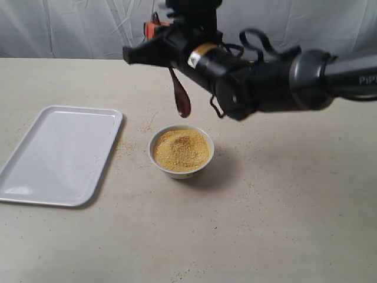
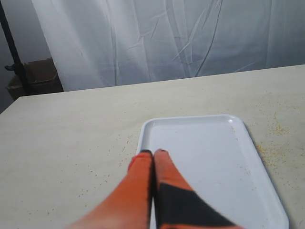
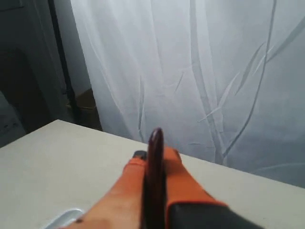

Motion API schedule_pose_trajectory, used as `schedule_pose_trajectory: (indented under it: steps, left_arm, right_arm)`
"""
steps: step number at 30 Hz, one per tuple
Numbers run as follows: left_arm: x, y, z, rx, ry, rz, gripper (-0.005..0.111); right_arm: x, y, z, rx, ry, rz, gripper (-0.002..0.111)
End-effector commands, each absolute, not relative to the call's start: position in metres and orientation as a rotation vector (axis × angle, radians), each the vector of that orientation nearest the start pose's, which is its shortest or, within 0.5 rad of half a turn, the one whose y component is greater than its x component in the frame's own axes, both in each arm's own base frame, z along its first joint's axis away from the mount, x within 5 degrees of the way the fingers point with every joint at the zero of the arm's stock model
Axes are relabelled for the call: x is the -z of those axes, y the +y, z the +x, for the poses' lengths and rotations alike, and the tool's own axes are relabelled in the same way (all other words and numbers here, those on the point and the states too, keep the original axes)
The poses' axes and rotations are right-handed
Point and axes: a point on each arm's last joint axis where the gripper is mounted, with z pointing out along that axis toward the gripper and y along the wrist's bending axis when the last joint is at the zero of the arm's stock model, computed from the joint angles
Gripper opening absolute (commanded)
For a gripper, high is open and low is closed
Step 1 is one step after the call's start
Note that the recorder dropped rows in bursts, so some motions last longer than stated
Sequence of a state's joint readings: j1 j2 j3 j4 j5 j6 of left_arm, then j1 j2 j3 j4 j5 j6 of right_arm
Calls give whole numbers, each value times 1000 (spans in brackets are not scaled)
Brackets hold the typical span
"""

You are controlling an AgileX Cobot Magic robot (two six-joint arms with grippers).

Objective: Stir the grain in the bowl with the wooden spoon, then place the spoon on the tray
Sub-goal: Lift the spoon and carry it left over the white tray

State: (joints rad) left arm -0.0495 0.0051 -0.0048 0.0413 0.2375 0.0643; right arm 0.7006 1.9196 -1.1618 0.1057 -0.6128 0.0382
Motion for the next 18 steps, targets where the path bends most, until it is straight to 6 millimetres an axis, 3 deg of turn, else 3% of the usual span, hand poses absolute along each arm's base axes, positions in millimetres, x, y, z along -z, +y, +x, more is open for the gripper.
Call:
schedule_pose_trajectory:
  steps: [1, 4, 8, 10, 18]
  left_arm:
    - [-192, -2, 55, -45, 1717, 130, 0]
    - [-192, -2, 55, -45, 1717, 130, 0]
    - [-192, -2, 55, -45, 1717, 130, 0]
    - [-192, -2, 55, -45, 1717, 130, 0]
    - [-192, -2, 55, -45, 1717, 130, 0]
  right_arm:
    - [-267, 296, 355, -704, 1868, -330, -1]
    - [-287, 318, 370, -779, 1970, -261, -1]
    - [-289, 357, 380, -968, 2019, -125, -1]
    - [-276, 379, 385, -1084, 2033, -32, -1]
    - [-179, 438, 396, -1258, 2144, 157, -1]
